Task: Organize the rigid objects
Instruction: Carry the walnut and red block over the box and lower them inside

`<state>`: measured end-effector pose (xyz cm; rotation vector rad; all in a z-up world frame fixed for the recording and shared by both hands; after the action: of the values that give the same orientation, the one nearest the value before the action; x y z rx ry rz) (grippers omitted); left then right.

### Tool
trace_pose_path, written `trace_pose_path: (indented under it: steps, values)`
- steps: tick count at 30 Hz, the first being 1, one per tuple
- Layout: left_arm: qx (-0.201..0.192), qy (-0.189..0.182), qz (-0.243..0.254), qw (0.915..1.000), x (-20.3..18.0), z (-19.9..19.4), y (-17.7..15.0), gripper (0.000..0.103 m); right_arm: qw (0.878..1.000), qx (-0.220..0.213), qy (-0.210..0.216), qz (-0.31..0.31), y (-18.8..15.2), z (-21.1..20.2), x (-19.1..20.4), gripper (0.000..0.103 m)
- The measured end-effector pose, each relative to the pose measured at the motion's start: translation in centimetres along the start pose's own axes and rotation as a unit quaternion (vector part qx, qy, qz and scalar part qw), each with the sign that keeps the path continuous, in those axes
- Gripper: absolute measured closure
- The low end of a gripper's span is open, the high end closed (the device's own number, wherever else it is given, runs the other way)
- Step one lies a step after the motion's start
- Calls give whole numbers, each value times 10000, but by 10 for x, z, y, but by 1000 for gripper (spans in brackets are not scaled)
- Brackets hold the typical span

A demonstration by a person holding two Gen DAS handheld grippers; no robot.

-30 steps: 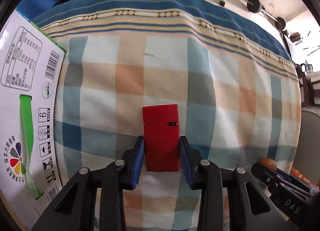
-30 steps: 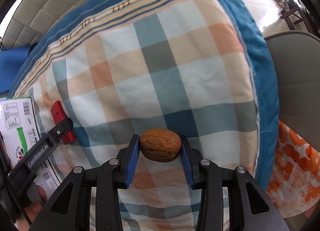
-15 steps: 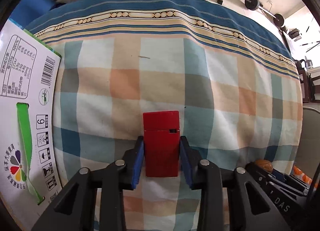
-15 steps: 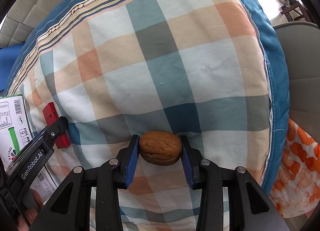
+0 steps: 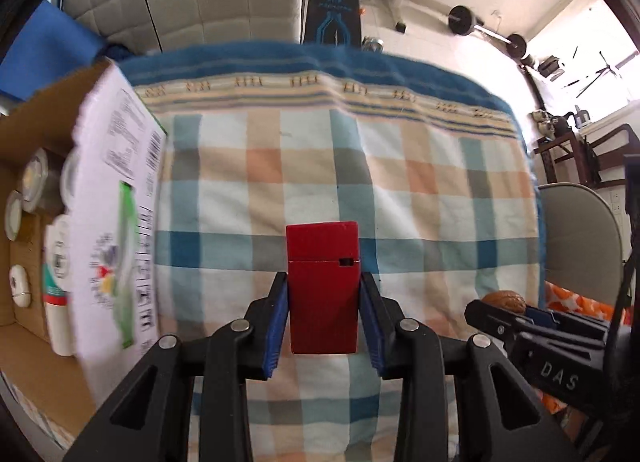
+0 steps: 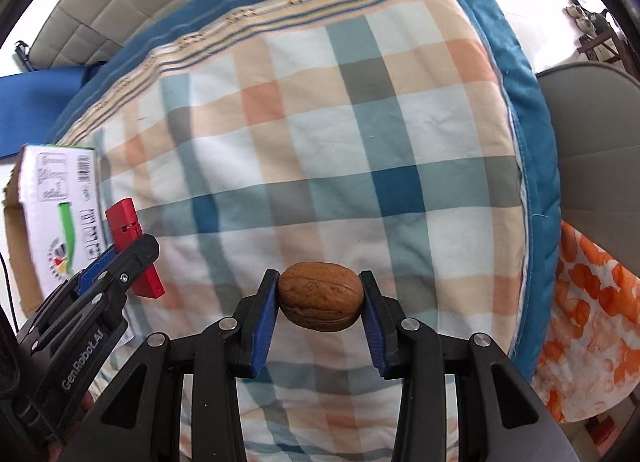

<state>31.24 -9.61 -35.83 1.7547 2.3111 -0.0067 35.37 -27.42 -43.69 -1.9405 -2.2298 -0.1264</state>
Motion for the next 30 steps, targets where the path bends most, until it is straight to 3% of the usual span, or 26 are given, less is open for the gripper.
trace_pose_path:
  steps: [4, 12, 20, 30]
  values:
    - [-333, -181, 86, 9992, 23, -48, 9, 72, 9995, -291, 33, -109, -14, -30, 20, 61]
    - [-969, -148, 284, 9948, 90, -131, 21, 72, 9950, -889, 86, -452, -46, -103, 105, 61]
    - [-1128, -20, 250, 9933, 165, -157, 22, 72, 9879, -1276, -302, -831, -74, -132, 216, 61]
    - [-1116, -48, 26, 9937, 244, -168, 30, 72, 9847, -1327, -469, -1029, -78, -117, 317, 61]
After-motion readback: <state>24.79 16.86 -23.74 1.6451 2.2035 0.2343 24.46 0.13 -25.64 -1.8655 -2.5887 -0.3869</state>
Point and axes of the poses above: each gripper's, at about its wrist camera, not at the fingertips, and z roughly the way its jaws point, x to its left, y to its top, the point moved 4 cm from there along z, roughly the way its jaws point, and after that the axes turned 13 degrees about -z, right-handed, at the moved point
